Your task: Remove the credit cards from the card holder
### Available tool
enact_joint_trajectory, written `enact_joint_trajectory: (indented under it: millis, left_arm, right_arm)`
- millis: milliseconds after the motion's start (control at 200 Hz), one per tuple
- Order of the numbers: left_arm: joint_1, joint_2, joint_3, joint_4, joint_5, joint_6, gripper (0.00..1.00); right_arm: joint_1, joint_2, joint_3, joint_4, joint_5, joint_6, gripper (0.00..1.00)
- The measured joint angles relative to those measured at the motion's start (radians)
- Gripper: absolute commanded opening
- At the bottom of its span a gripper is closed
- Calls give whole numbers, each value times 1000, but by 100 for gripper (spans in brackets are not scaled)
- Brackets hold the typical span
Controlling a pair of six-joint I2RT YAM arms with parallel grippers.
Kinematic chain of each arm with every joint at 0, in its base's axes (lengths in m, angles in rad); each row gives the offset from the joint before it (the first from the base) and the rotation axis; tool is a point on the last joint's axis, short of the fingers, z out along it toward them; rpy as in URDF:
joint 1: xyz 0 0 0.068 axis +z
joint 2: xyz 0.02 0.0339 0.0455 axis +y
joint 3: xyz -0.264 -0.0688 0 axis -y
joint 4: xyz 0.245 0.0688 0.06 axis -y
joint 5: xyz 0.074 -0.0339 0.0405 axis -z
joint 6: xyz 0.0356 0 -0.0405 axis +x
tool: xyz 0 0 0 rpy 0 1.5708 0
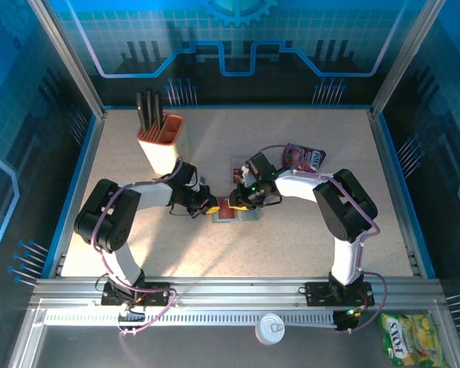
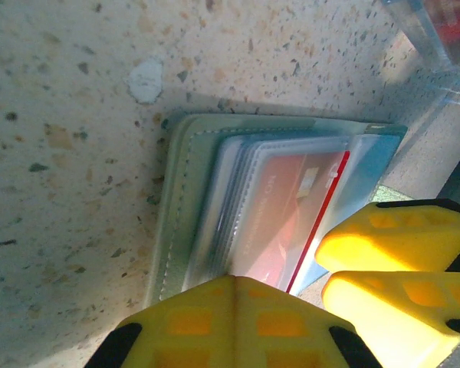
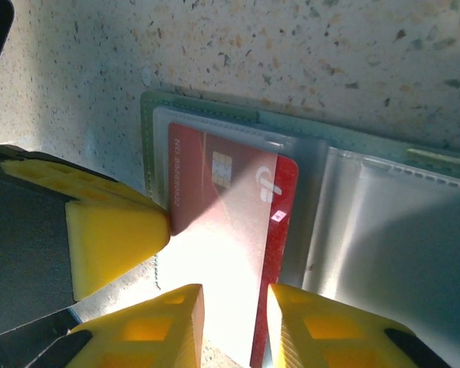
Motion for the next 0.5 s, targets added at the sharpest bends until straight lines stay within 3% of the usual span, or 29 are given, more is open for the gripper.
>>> enact_joint_trajectory:
  millis: [200,500]
  left_arm:
    - [0,0,0,0,0,0,2]
    - [0,0,0,0,0,0,3]
  right_arm:
    - [1,13,3,10,-6,4,22]
    - [2,26,16,5,-5,0,31]
